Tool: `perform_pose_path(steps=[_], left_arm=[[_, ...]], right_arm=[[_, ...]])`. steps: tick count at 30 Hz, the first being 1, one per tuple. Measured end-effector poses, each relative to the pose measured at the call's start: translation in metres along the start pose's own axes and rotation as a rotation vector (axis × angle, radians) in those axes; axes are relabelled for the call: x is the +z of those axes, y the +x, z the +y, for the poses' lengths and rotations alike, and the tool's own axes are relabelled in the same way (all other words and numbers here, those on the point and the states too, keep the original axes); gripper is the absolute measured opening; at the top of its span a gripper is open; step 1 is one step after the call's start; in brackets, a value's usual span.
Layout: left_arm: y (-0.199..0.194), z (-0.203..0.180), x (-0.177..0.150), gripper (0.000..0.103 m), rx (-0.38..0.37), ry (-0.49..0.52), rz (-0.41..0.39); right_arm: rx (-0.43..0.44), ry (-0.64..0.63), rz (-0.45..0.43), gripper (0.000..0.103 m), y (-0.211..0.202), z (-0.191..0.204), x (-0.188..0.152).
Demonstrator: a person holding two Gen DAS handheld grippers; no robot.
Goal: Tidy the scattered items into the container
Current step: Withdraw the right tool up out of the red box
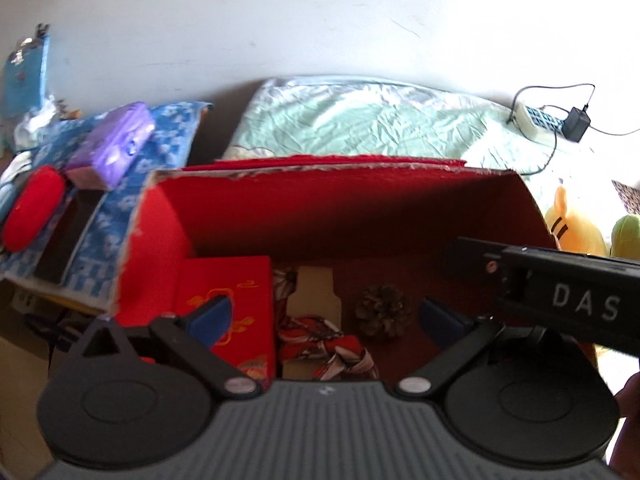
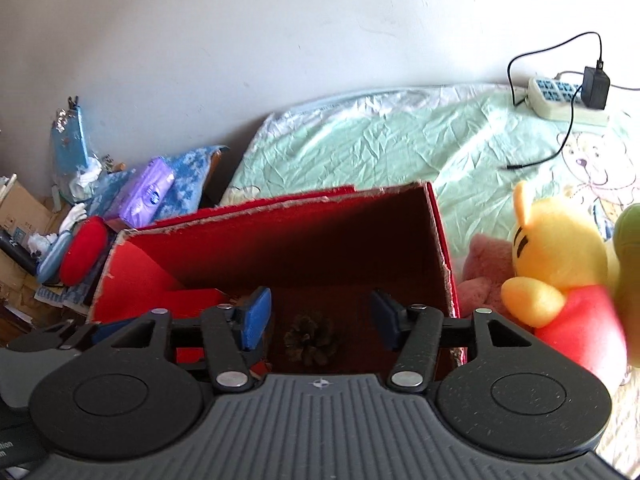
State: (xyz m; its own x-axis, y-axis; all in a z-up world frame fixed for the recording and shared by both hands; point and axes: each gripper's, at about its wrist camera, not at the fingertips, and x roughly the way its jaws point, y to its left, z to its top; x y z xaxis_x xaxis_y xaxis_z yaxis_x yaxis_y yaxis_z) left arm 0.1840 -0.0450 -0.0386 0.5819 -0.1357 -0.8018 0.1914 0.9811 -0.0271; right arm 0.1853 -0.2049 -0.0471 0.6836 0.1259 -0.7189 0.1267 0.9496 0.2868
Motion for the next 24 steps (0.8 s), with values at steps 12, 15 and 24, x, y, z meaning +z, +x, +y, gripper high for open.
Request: perform_pose_path(steps=[12, 15, 24], left_arm=[[-0.043, -0.005, -0.017, 0.102, 0.134, -0.038, -0.068], [-0.049, -0.007, -0.022, 0.102, 0.171, -0.041, -0.077], [-0.057, -0.005, -0.043, 0.102, 0.221, -0.054, -0.075]], right_arm=[[-0.004, -0.061, -0.068, 0.067, -0.037, 0.001, -0.011], [-0.004, -0.081, -0.082, 0.07, -0.046, 0.002, -0.016], [0.032, -0.083, -0.077, 0.071, -0.062, -0.004, -0.03]])
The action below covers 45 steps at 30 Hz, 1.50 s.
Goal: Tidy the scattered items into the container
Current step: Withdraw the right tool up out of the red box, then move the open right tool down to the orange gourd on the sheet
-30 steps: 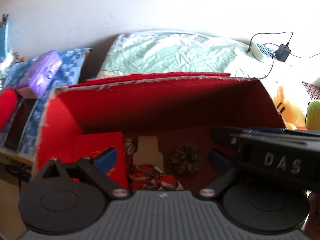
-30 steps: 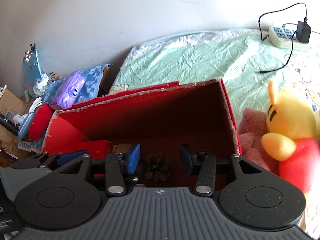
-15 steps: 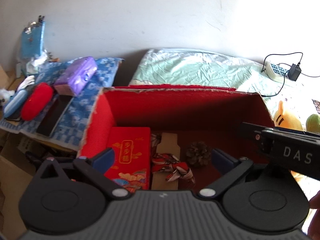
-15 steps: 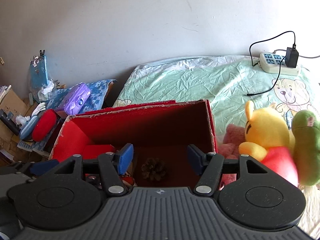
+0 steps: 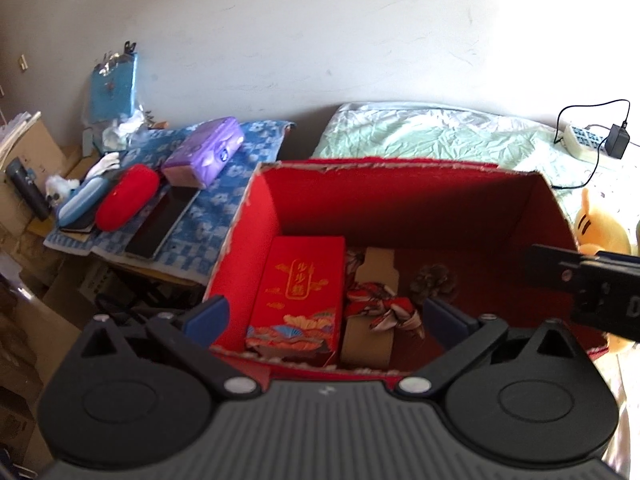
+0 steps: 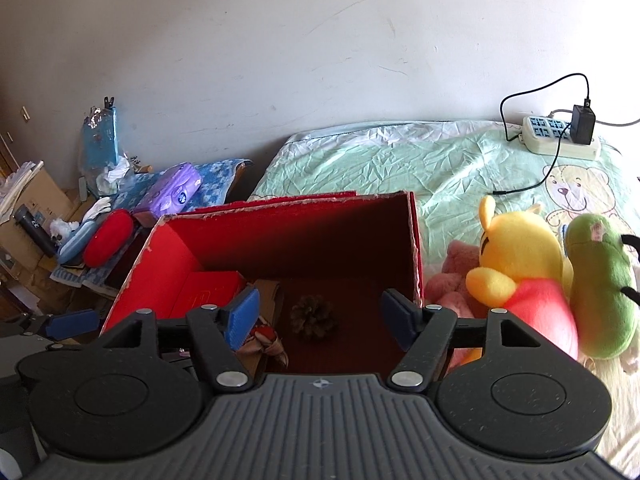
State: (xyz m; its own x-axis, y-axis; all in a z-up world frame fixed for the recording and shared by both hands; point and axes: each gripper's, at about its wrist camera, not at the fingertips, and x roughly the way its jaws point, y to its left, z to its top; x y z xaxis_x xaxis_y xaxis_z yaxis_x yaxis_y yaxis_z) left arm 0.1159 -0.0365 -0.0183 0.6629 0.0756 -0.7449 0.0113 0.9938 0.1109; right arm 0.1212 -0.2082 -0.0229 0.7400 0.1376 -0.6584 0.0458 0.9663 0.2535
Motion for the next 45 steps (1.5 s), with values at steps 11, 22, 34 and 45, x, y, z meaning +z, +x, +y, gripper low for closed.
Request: perform_pose_path(steps=[11, 22, 34, 45], left_arm=[[-0.003, 0.012, -0.028, 0.102, -0.004, 0.005, 0.016], [-0.013, 0.026, -0.064, 0.102, -0.059, 0.064, -0.01], [-0.035, 0.069, -0.13, 0.102, -0.244, 0.053, 0.131], [-0.007, 0.037, -0.163, 0.102, -0.413, 0.084, 0.258]], right_arm=[[0.042, -0.016, 0.027, 0.071, -0.008, -0.001, -0.025], [0.134, -0.091, 0.007, 0.069, -0.019, 0.009, -0.047], [0.24, -0.243, 0.131, 0.06, -0.014, 0.011, -0.079], [0.312, -0.149, 0.451, 0.041, 0.023, 0.006, -0.107]])
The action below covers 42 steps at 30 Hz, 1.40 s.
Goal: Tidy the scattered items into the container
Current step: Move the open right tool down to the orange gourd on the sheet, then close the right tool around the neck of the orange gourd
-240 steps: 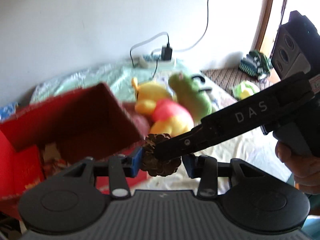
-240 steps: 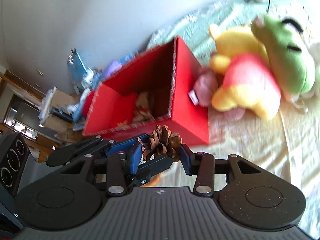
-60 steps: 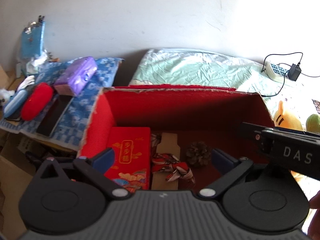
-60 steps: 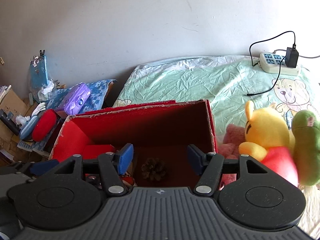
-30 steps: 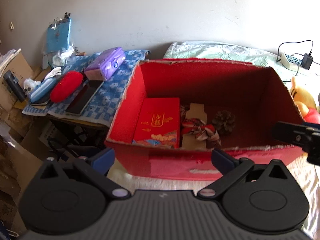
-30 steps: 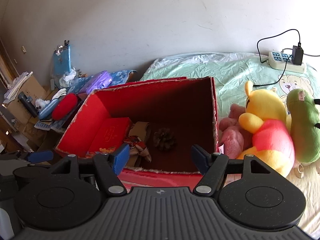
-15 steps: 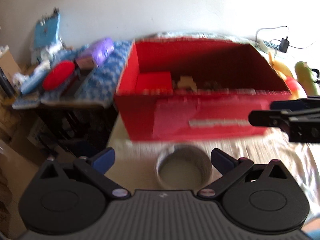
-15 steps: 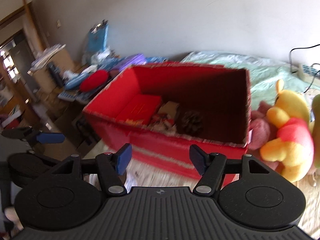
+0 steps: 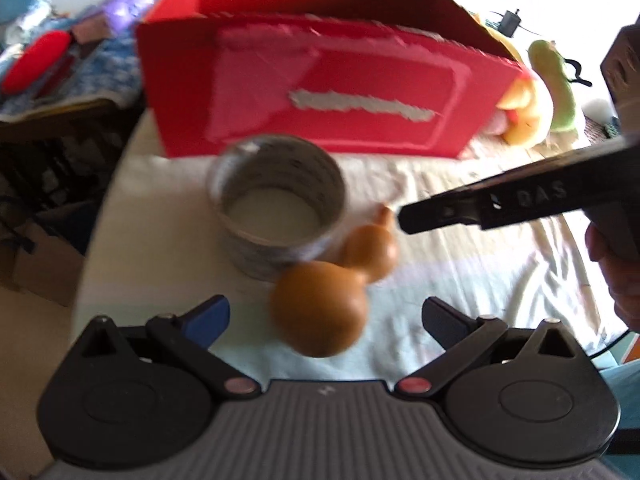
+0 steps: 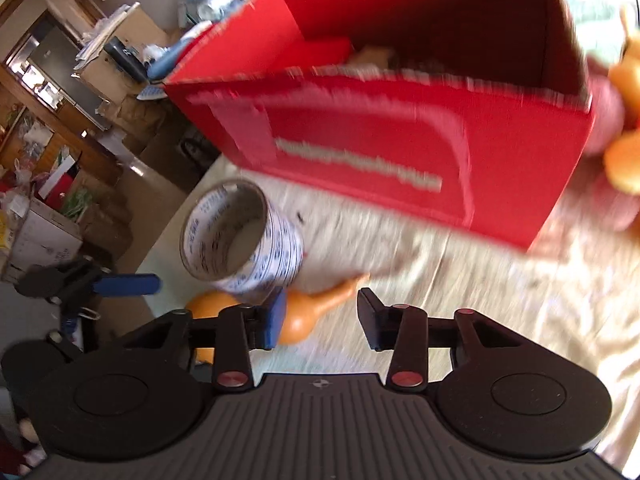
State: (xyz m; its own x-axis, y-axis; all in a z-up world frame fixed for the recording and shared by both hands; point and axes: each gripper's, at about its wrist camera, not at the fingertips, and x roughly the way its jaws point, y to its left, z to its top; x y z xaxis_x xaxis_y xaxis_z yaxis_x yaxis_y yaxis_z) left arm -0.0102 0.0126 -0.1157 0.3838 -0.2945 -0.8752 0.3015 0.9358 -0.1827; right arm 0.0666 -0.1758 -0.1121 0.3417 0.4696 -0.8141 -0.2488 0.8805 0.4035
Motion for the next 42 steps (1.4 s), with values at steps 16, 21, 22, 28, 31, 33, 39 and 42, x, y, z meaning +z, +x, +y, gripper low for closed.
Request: perform_pose_path(steps=[16, 21, 22, 28, 31, 33, 39, 42], left_arm=[[0.036, -0.061, 0.019, 0.101, -0.138, 0.177, 0.025], [0.045, -0.079, 0.023, 0.101, -0.197, 0.225, 0.036], [0.047, -0.082, 0.024, 0.101, -0.209, 0.236, 0.039], [0.067, -0.106, 0.026, 0.099, -0.264, 0.294, 0.092], [0.073, -0.115, 0.024, 0.09, -0.274, 0.328, 0.117], [0.072, -0.115, 0.023, 0.088, -0.26, 0.336, 0.115], [0.058, -0.098, 0.022, 0.088, -0.195, 0.332, 0.099], [0.057, -0.091, 0.017, 0.084, -0.173, 0.328, 0.11]], right_arm=[[-0.015, 0.174, -0.019, 0.041, -0.018, -0.029, -0.018], [-0.039, 0.249, -0.055, 0.041, -0.035, -0.05, -0.019], [-0.044, 0.261, -0.062, 0.041, -0.039, -0.053, -0.019], [-0.088, 0.28, -0.02, 0.041, -0.046, -0.066, -0.023], [-0.079, 0.297, 0.011, 0.04, -0.046, -0.07, -0.025], [-0.052, 0.306, 0.033, 0.041, -0.046, -0.072, -0.027], [0.01, 0.292, 0.084, 0.041, -0.045, -0.069, -0.033], [0.027, 0.292, 0.105, 0.041, -0.036, -0.064, -0.033]])
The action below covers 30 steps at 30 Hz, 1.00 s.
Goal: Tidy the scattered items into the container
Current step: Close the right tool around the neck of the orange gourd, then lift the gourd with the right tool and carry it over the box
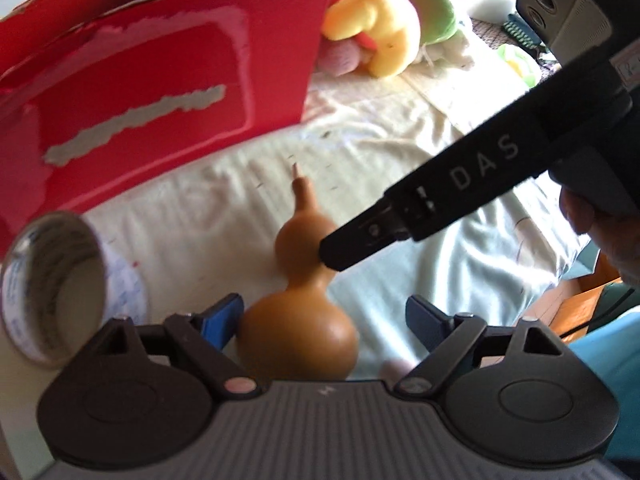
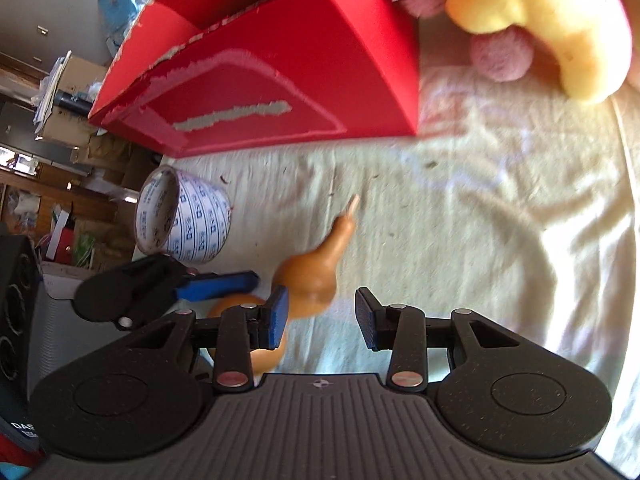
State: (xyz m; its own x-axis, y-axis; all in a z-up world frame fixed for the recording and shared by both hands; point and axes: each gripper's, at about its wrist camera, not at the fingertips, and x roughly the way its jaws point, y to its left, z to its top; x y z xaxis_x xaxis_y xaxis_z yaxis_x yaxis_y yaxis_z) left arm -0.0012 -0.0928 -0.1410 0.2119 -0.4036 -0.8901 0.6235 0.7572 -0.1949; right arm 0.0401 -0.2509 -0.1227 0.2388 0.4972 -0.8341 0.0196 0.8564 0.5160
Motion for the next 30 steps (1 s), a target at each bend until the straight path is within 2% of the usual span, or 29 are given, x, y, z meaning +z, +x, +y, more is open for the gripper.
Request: perform_pose_path(steps=[3, 4, 5, 7, 10, 16, 26, 28, 30], left_arm=[[0.008, 0.008, 0.004, 0.082, -0.005, -0.029, 0.009], [0.009, 0.008, 0.006, 0.079, -0.008, -0.036, 0.011], [0.009, 0.007, 0.006, 0.072, -0.012, -0.039, 0.012], [0.01, 0.003, 0.009, 0.07, -0.012, -0.035, 0.002], [0.014, 0.0, 0.014, 0.07, -0.002, -0.032, -0.011], [0.017, 0.003, 0.02, 0.069, 0.008, -0.06, -0.033], [0.022, -0.009, 0.018, 0.069, 0.06, 0.012, -0.083], [0.023, -0.01, 0.019, 0.065, 0.078, 0.021, -0.087], [0.023, -0.012, 0.02, 0.055, 0.106, 0.038, -0.087]], right_arm=[[0.026, 0.013, 0.014, 0.041, 0.006, 0.001, 0.001], [0.034, 0.018, 0.015, 0.041, 0.008, 0.001, 0.003], [0.04, 0.021, 0.014, 0.041, 0.009, 0.002, 0.004], [0.047, 0.029, 0.013, 0.041, 0.012, 0.003, 0.008], [0.054, 0.03, 0.015, 0.038, 0.016, 0.005, 0.013], [0.025, -0.028, 0.006, 0.04, 0.02, 0.015, 0.016], [0.017, -0.007, 0.018, 0.043, 0.028, 0.014, 0.017], [0.015, -0.01, 0.017, 0.042, 0.028, 0.015, 0.018], [0.012, -0.016, 0.015, 0.042, 0.027, 0.015, 0.018]])
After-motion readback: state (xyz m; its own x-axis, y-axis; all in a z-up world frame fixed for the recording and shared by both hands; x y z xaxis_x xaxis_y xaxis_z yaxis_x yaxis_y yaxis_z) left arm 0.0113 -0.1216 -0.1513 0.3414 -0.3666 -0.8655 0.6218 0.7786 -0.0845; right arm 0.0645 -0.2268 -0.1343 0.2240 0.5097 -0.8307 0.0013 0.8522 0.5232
